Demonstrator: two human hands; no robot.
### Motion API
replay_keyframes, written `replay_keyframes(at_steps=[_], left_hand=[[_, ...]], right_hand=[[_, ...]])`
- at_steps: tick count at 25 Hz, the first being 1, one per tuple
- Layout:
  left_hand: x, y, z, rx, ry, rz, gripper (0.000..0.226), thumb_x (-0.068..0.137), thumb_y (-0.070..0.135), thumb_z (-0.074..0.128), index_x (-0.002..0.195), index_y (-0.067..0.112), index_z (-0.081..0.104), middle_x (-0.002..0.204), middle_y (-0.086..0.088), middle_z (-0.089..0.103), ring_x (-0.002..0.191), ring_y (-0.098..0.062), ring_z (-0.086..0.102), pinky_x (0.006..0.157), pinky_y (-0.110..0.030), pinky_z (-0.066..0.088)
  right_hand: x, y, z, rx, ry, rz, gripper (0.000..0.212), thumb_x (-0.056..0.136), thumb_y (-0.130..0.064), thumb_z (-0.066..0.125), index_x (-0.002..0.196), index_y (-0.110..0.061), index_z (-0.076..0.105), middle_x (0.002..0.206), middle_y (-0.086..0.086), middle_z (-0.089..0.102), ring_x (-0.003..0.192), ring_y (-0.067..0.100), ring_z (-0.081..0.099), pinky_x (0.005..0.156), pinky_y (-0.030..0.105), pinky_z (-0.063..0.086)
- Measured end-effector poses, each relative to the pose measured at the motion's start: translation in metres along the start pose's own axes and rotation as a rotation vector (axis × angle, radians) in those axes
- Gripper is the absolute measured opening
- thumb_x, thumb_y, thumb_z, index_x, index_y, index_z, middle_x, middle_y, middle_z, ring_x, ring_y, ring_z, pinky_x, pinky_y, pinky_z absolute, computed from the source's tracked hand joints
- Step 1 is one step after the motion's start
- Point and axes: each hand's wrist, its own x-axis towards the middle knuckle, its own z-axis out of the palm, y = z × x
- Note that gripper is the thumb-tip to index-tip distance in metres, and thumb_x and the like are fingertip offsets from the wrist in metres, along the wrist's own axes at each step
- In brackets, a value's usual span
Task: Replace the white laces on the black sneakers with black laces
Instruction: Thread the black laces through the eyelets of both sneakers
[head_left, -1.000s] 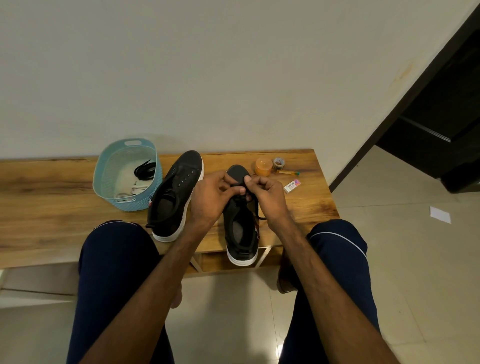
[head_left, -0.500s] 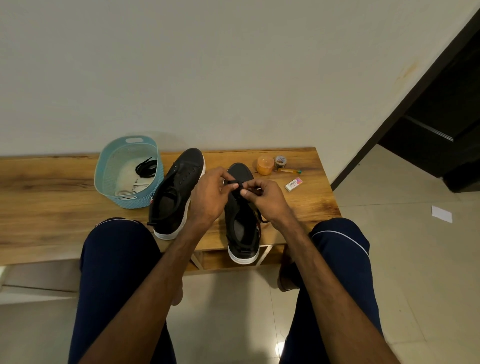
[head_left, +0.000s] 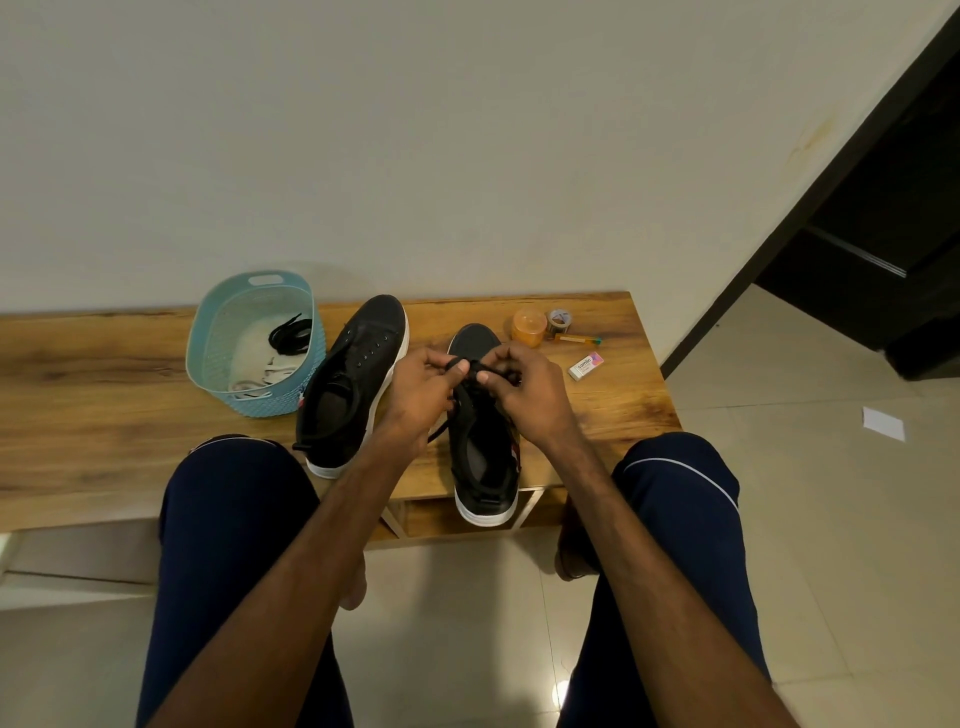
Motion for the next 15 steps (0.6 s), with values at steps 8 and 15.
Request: replay_keyframes(at_steps=[8, 15], left_hand=[[0.002, -0.001, -0.004, -0.213, -0.078, -0.220, 0.007, 0.088, 0.020, 0.073, 0.092, 0.019, 0.067, 0.083, 0.003, 0.072, 0.079, -0.011, 0.060, 0.070, -0.030, 0.055], [0.006, 0.001, -0.011, -0.226, -0.061, -0.291, 0.010, 0.086, 0.026, 0.075, 0.091, 0.022, 0.067, 0.085, 0.006, 0.073, 0.087, -0.012, 0.066, 0.071, -0.033, 0.054]], right_hand=[[-0.007, -0.004, 0.002, -0.016, -0.037, -0.101, 0.046, 0.081, -0.011, 0.079, 0.121, -0.017, 0.057, 0.099, -0.009, 0.069, 0.090, -0.006, 0.062, 0.076, 0.003, 0.044], [-0.005, -0.005, -0.002, -0.067, 0.109, -0.217, 0.005, 0.095, -0.014, 0.064, 0.099, -0.012, 0.062, 0.091, -0.004, 0.068, 0.086, 0.005, 0.064, 0.074, 0.021, 0.053]])
